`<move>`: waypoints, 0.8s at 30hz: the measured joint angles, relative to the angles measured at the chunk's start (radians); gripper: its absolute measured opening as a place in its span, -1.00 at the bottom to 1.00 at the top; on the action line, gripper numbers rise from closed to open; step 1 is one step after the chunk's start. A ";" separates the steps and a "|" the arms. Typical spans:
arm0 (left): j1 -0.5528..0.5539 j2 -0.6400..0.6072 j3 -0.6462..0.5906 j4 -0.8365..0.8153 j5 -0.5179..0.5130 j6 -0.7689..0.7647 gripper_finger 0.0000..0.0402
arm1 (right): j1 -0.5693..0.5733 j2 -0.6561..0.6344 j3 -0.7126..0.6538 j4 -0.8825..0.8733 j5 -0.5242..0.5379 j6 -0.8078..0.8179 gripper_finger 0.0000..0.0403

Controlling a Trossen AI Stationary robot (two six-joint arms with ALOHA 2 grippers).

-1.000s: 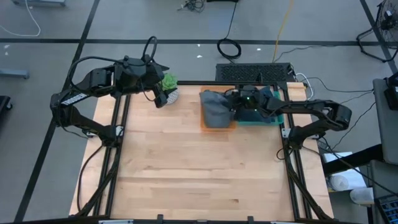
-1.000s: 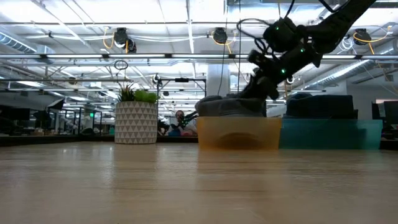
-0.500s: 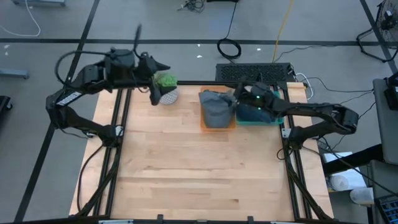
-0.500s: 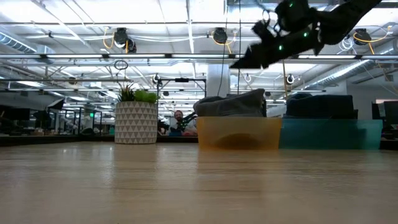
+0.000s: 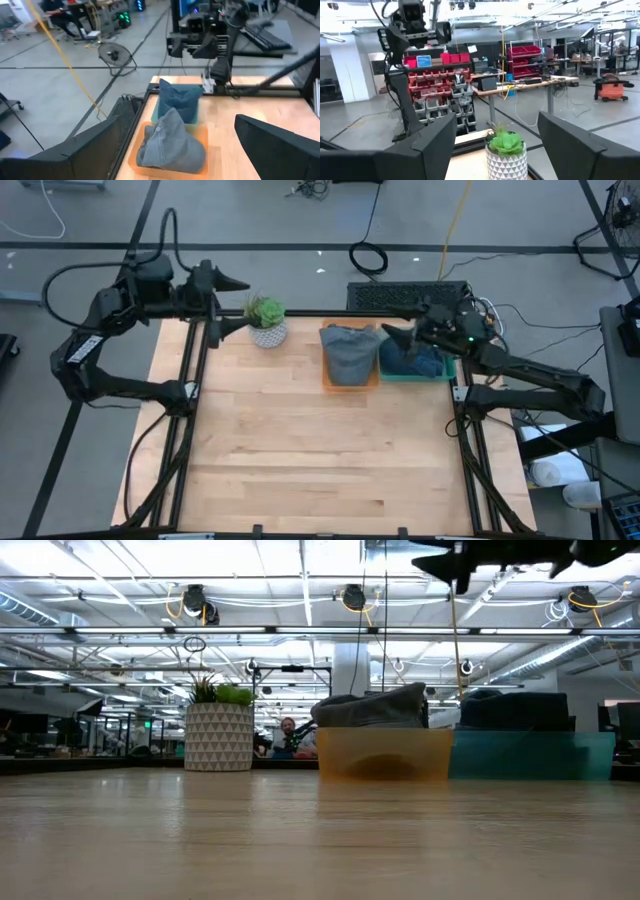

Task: Pick & Place hat
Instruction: Return to Home Position

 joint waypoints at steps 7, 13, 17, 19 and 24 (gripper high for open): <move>0.015 -0.159 -0.255 0.195 -0.060 -0.112 0.99 | 0.000 -0.132 0.000 -0.155 0.003 0.015 0.34; 0.014 -0.296 -0.486 0.437 -0.089 -0.206 0.99 | -0.002 -0.181 0.001 -0.200 0.004 0.121 0.34; 0.011 -0.382 -0.640 0.559 -0.089 -0.257 0.99 | -0.002 -0.203 0.000 -0.255 -0.007 0.109 0.34; -0.001 -0.419 -0.710 0.620 -0.091 -0.275 0.99 | -0.002 -0.213 0.000 -0.302 -0.025 0.121 0.34; -0.030 -0.508 -0.854 0.689 -0.096 -0.290 0.99 | -0.002 -0.244 0.000 -0.401 -0.025 0.105 0.34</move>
